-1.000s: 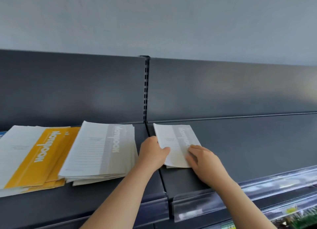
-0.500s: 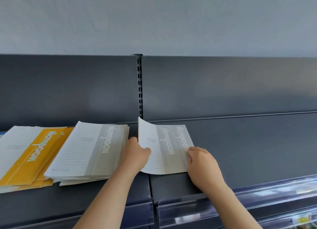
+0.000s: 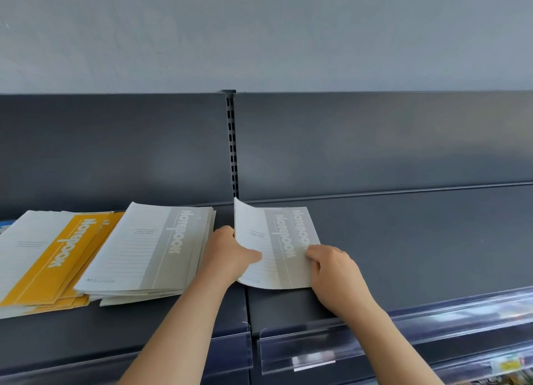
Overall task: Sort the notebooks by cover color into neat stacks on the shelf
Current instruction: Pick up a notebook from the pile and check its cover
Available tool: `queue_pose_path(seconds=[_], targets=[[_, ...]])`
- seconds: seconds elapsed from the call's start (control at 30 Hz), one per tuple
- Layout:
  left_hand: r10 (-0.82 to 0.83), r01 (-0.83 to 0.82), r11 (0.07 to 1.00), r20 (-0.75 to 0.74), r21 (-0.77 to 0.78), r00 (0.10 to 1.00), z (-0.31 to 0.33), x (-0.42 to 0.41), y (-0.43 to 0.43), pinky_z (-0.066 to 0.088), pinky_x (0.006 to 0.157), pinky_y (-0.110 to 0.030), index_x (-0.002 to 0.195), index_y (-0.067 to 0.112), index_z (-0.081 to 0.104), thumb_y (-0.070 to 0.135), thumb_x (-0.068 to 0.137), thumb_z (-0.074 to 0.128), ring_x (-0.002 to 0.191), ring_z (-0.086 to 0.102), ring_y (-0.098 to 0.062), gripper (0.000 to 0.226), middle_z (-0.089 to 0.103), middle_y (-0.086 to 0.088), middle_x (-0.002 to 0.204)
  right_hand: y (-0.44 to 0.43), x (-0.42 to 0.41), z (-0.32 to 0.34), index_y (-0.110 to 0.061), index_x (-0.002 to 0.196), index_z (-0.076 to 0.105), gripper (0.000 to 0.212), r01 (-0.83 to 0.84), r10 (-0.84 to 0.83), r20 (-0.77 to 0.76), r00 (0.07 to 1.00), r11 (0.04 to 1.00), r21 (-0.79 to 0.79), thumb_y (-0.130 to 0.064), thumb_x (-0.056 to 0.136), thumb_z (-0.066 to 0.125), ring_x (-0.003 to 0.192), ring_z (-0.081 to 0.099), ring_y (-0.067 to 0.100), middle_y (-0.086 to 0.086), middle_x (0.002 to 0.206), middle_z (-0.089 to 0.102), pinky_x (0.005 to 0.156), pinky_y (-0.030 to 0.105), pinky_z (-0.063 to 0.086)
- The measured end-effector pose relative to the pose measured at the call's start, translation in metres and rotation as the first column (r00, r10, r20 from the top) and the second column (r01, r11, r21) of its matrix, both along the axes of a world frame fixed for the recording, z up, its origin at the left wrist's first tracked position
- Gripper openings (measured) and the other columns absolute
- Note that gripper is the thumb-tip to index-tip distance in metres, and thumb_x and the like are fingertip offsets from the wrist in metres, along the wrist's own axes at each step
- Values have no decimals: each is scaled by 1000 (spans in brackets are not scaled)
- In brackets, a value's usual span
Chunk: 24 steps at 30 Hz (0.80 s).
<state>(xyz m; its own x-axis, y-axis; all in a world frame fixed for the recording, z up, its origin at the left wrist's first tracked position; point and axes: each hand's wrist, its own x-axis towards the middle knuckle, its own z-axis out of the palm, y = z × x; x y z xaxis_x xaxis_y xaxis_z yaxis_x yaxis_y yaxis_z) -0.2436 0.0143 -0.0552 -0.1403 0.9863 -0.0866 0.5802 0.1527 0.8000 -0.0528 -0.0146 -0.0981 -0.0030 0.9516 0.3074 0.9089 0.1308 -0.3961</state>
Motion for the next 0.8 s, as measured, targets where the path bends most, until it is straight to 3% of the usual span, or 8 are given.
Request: queue_pose_path(seconds=[0.2, 0.37, 0.53, 0.67, 0.8], targets=[[14, -10, 998, 60, -65, 998, -3, 2, -3, 55, 73, -36, 98, 4, 57, 12, 70, 78, 88, 65, -23, 37, 65, -6, 99, -1, 3, 0, -8, 69, 41, 14, -19, 17, -64, 998, 999, -31, 0, 77, 33, 57, 30, 20, 2, 61, 39, 50, 28, 26], [6, -6, 1000, -13, -2, 1000, -2, 7, -5, 52, 64, -30, 99, 8, 57, 8, 75, 70, 85, 63, -19, 27, 64, -2, 96, -1, 3, 3, -9, 64, 34, 19, 124, -130, -121, 984, 991, -54, 7, 74, 35, 60, 30, 16, 1, 64, 39, 47, 24, 22], [9, -9, 1000, 0, 23, 1000, 0, 2, -7, 48, 60, -29, 83, 13, 51, 2, 78, 66, 80, 61, -21, 20, 60, 1, 85, -7, 1, 10, -13, 59, 26, 25, 73, -78, -94, 993, 996, -51, 5, 73, 35, 54, 22, 15, -1, 56, 29, 46, 25, 16], [-10, 9, 1000, 54, 17, 998, -4, 1, -10, 49, 60, -26, 96, 12, 50, 2, 81, 65, 75, 56, -13, 23, 58, 2, 89, -6, 3, 7, -4, 62, 41, 18, 76, -76, -171, 982, 997, -10, -5, 81, 42, 54, 25, 16, 3, 55, 38, 48, 28, 24], [3, -15, 996, 138, 85, 990, -7, -2, -15, 52, 68, -29, 104, 20, 45, 2, 83, 63, 87, 58, -14, 33, 59, 3, 101, -5, 4, 5, -7, 75, 57, 15, 51, -54, -217, 975, 999, -16, -17, 82, 48, 57, 37, 20, 10, 68, 58, 51, 33, 39]])
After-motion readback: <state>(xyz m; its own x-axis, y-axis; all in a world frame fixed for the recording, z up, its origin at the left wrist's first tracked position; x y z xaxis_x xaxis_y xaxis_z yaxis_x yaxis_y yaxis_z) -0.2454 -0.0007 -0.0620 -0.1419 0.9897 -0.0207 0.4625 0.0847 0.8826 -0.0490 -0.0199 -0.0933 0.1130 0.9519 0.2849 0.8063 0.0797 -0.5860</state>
